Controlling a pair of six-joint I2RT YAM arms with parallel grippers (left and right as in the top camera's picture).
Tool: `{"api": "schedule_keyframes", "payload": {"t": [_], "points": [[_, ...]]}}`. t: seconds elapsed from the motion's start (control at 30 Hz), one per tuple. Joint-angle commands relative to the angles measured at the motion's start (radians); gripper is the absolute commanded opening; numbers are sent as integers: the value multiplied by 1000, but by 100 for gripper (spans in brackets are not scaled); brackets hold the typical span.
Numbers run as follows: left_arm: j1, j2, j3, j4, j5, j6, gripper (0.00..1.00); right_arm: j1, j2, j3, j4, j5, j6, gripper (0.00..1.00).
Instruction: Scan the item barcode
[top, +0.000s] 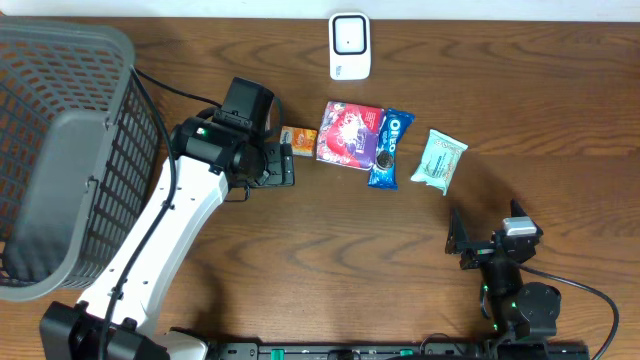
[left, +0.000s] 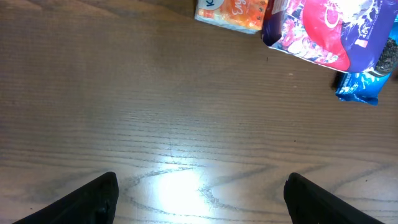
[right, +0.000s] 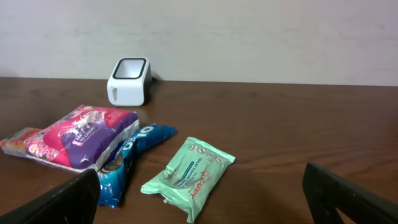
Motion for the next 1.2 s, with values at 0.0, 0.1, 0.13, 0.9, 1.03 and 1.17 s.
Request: {"api": "schedule_keyframes", "payload": {"t": [0.0,0.1,0.13,0.9,1.03,1.17], "points": [[2,-9,28,-6,-18,-2,85,8,-5,-2,-3,2,14,99],[0,-9,26,-6,63,-2,85,8,-5,-2,-3,2,14,99],[-5,-9,23,-6,124,9,85,8,-5,-2,-3,2,14,99],[-168,-5,7,17,190,100,85,8,-5,-2,-3,1,14,99],[-203,-5,7,24,185,100,85,8,-5,-2,-3,2,14,99],[-218,-5,7,29,155,99,85,8,-5,-2,-3,1,14,99]]}}
